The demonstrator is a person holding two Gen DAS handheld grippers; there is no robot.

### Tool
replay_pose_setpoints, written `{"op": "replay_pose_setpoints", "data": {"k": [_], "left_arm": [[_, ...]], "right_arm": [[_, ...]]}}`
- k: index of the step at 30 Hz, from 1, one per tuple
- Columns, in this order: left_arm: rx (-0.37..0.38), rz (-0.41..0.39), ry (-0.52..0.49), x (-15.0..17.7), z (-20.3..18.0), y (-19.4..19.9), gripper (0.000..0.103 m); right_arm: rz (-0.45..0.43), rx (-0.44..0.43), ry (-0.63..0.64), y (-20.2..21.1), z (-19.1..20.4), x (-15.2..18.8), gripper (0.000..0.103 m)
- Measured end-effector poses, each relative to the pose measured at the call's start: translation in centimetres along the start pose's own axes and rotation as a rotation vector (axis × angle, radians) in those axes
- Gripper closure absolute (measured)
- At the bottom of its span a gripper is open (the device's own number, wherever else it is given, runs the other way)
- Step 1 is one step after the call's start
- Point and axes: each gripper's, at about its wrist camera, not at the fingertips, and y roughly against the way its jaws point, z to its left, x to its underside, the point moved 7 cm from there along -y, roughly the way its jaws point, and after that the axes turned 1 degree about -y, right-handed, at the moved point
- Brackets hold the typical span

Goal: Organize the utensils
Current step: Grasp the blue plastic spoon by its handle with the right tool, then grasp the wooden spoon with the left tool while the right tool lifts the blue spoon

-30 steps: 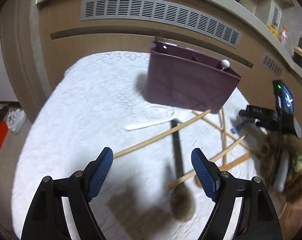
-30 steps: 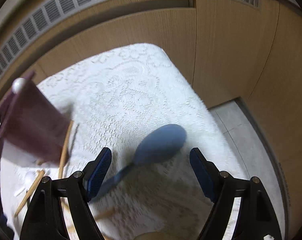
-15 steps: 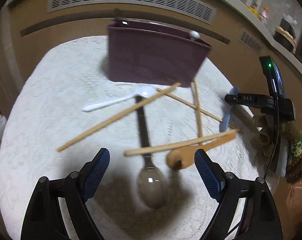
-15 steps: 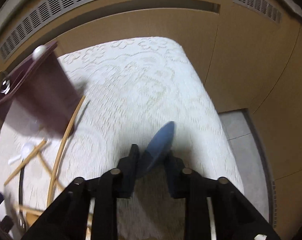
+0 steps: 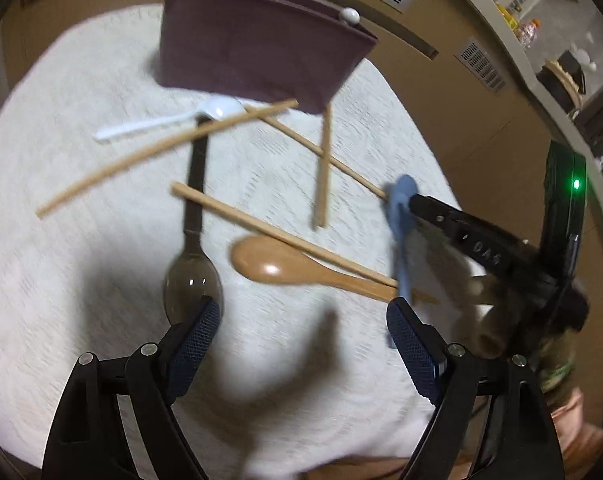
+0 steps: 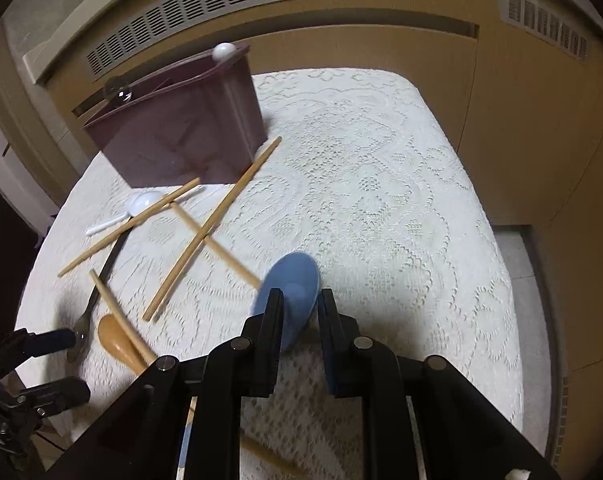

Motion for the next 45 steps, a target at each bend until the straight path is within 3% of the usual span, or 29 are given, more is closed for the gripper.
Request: {"op": "replay_pose_setpoints", "data": {"k": [2, 5, 11, 15, 20, 25, 28, 32, 35, 37, 40, 45], "left_arm": [[0.011, 0.02, 0.02, 0.1, -0.8, -0.5, 0.027], [-0.077, 0.03, 0.035, -0.2, -0.9, -1.7, 0.035], [-0.207, -0.018, 0.029, -1.6, -1.4, -3.0, 0.037], [-0.244, -0.059, -0.05, -2.5, -1.9, -3.9, 0.039], [-0.306, -0.086, -0.142, -3.3, -1.6, -4.4, 0.053], [-0.406, -0.09, -0.235, -3.7, -0.2, -3.9, 0.053], [-0.405, -0.081, -0.22, -3.6, 1.2, -3.0, 0.052], [-0.34, -0.05, -0.149, -3.2, 2.2, -2.6, 0.052], [-0.355, -0.056, -0.132, -3.6, 2.1, -3.0, 0.052], [-0.37, -0.077, -0.13, -4.3, 1.7, -3.5, 0.053], [-0.378, -0.115, -0.183, -4.2, 0.7, -4.1, 0.066], [-0.303, -0.154, -0.254, -2.2, -0.8, -3.3, 0.067]], "right_arm": [[-0.01, 0.003, 0.009, 0.4, -0.1, 0.3, 0.083], [-0.01, -0.018, -0.004, 0.8, -0.5, 0.8, 0.075], [-0.017, -0.01, -0.011, 1.9, -1.5, 2.3, 0.062], [-0.002, -0.014, -0.031, 1.6, -1.9, 3.3, 0.048], [0.003, -0.052, -0.054, 1.5, -1.5, 4.0, 0.032], [0.009, -0.089, -0.062, 1.2, -0.9, 4.1, 0.013], [0.017, -0.116, -0.068, 0.9, -0.4, 4.2, 0.0], [0.015, -0.129, -0.199, 0.8, -1.1, 3.9, 0.0], [0.031, -0.147, -0.279, 0.8, -1.8, 3.7, 0.0], [0.062, -0.127, -0.215, 0.6, -1.2, 3.7, 0.0], [0.065, -0.065, -0.103, 0.3, -0.2, 4.0, 0.0], [0.008, 0.062, -0.084, 0.1, -0.1, 3.0, 0.0]]}}
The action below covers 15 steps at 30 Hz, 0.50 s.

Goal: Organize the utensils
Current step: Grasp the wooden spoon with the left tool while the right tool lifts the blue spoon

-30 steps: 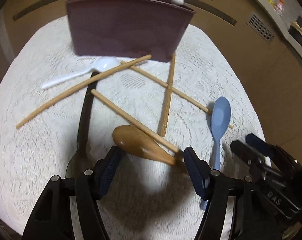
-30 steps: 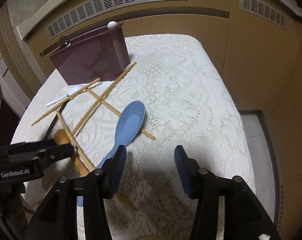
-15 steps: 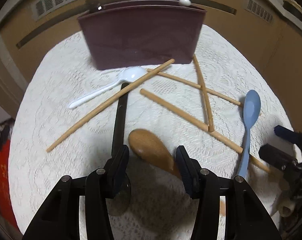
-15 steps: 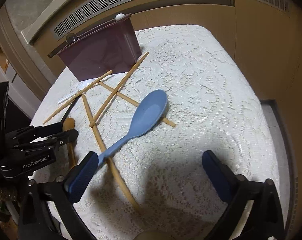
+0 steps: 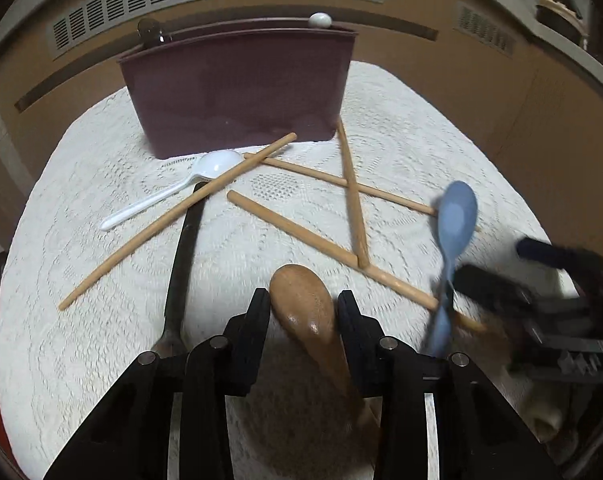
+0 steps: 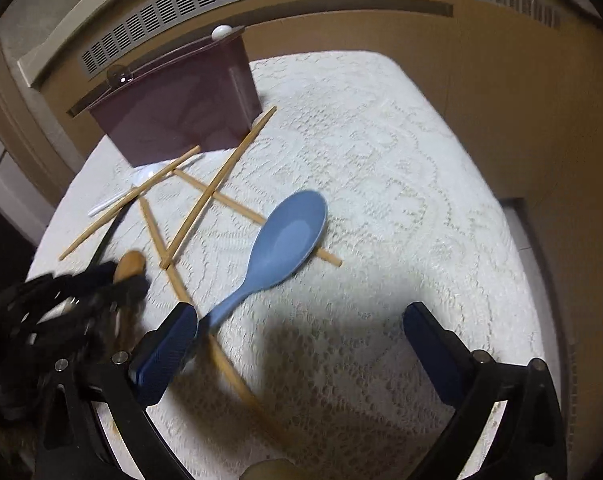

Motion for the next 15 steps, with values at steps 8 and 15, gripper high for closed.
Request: {"op": "replay_pose_setpoints", "data": {"k": [8, 15], "left_arm": [[0.014, 0.015, 0.104, 0.8, 2.3, 1.4, 0.067], [0.022, 0.063, 0.156, 1.7, 3.1, 1.4, 0.066]], "right_arm": [[0.041, 0.105, 0.057, -3.1, 2.8, -3.0, 0.028], [0.019, 0.116, 0.211, -2.5, 5.6, -2.7, 0.073]]}}
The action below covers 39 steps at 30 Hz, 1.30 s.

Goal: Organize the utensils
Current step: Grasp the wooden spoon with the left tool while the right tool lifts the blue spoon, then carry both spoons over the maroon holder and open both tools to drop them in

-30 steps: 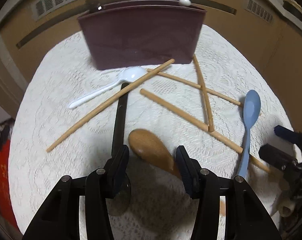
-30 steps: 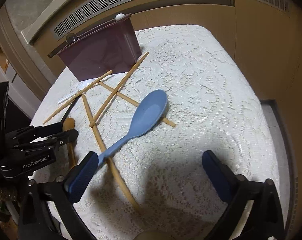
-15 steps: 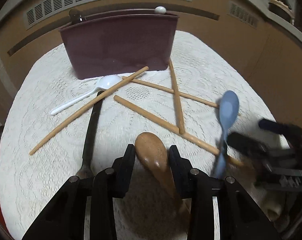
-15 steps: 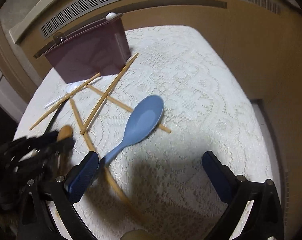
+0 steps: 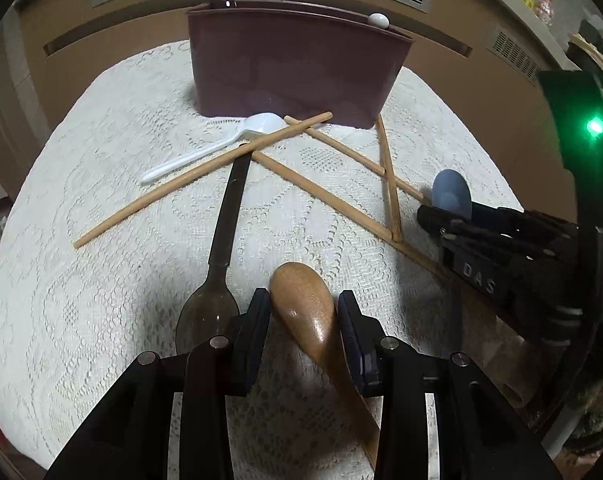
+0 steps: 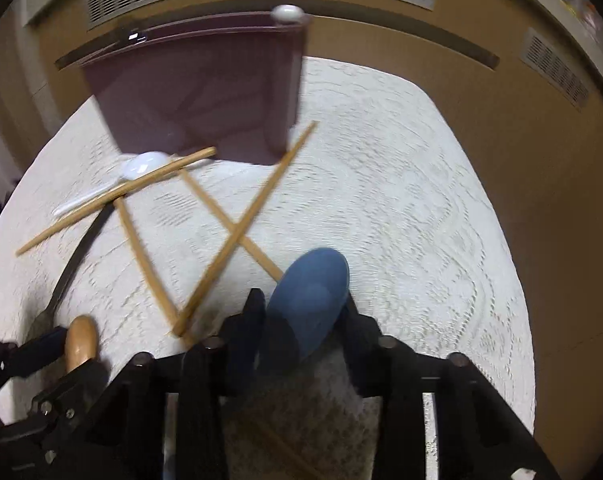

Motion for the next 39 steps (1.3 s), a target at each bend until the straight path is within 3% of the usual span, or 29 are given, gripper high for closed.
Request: {"op": "replay_pose_setpoints", "data": {"k": [7, 12, 15, 19, 24, 29, 33, 35, 39], "left_arm": [[0.003, 0.059, 0.063, 0.3, 0.4, 0.1, 0.065], [-0.059, 0.057, 0.007, -0.1, -0.5, -0.6, 0.062], [-0.083, 0.026, -0.009, 0.0, -0.7, -0.6, 0.068], [-0.004, -0.029, 0.013, 0.5, -0.7, 0.6, 0.069], [-0.007, -0.155, -0.008, 0.2, -0.7, 3.9, 0.069], [0.008, -0.364, -0.046, -2.8, -0.8, 10.7, 0.071], [0.02, -0.53, -0.105, -6.1, -1.5, 16.8, 0.073], [0.025, -0.59, -0.145, -7.8, -1.8, 19.4, 0.073], [0.005, -0.693, -0.197, -11.3, -1.9, 23.5, 0.073]], "right_arm": [[-0.049, -0.07, -0.015, 3.2, -2.3, 0.9, 0.075], [-0.084, -0.066, -0.042, 4.8, -4.0, 1.0, 0.075], [-0.095, -0.069, -0.047, 5.3, -4.3, 1.2, 0.075], [-0.124, -0.089, -0.036, 6.4, -4.2, 1.5, 0.075], [-0.176, -0.108, -0.008, 8.2, -3.3, 1.3, 0.075], [-0.253, -0.124, 0.007, 11.3, -3.0, -0.1, 0.077], [-0.356, -0.131, 0.009, 15.7, -3.2, -2.9, 0.081], [-0.396, -0.124, 0.021, 17.6, -3.3, -4.3, 0.094], [-0.484, -0.123, 0.061, 21.7, -3.3, -8.6, 0.095]]}}
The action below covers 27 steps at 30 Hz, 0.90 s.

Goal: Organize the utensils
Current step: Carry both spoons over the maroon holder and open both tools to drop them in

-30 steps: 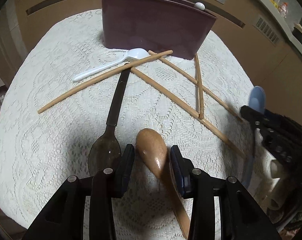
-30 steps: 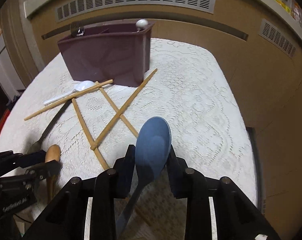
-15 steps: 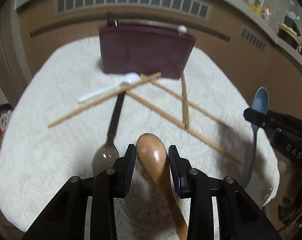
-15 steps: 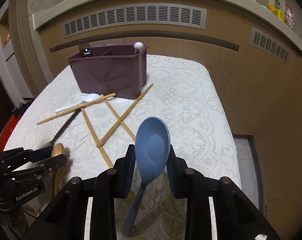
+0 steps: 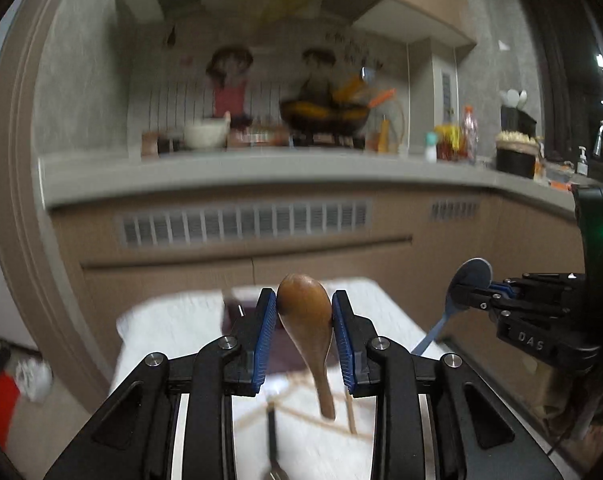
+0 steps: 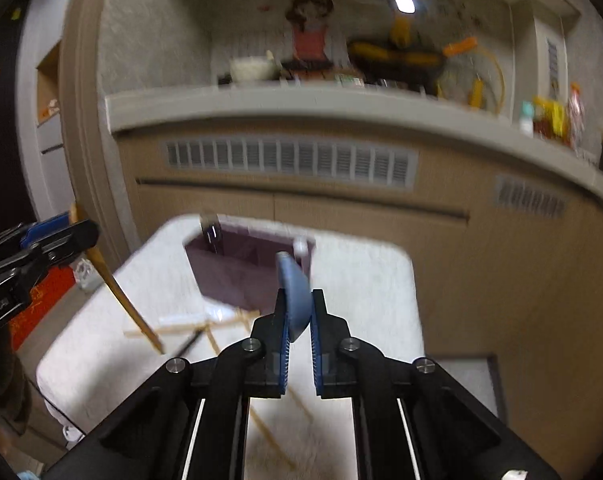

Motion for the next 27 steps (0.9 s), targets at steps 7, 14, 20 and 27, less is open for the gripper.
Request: {"op": "replay_pose_setpoints", "data": {"k": [7, 14, 20, 27], "left_arm": [[-0.003, -0.076, -0.034, -4.9, 1.4, 0.1, 0.073], [-0.024, -0.129, -0.078, -10.3, 2.7, -1.3, 0.073], [-0.026, -0.112, -0.038, -11.8, 4.6, -6.1, 0.073], [-0.029, 0.06, 0.016, -7.3, 6.6, -15.8, 0.073]], "right_arm": [[-0.069, -0.008, 0.028, 1.0, 0.2, -5.8, 0.095], [-0.163, 0.049, 0.075, 1.3, 0.5, -11.3, 0.095], [-0.118, 0.066, 0.091, -3.2, 0.8, -12.9, 0.095], [0.048, 0.029, 0.1, -12.5, 1.8, -9.1, 0.095]]}}
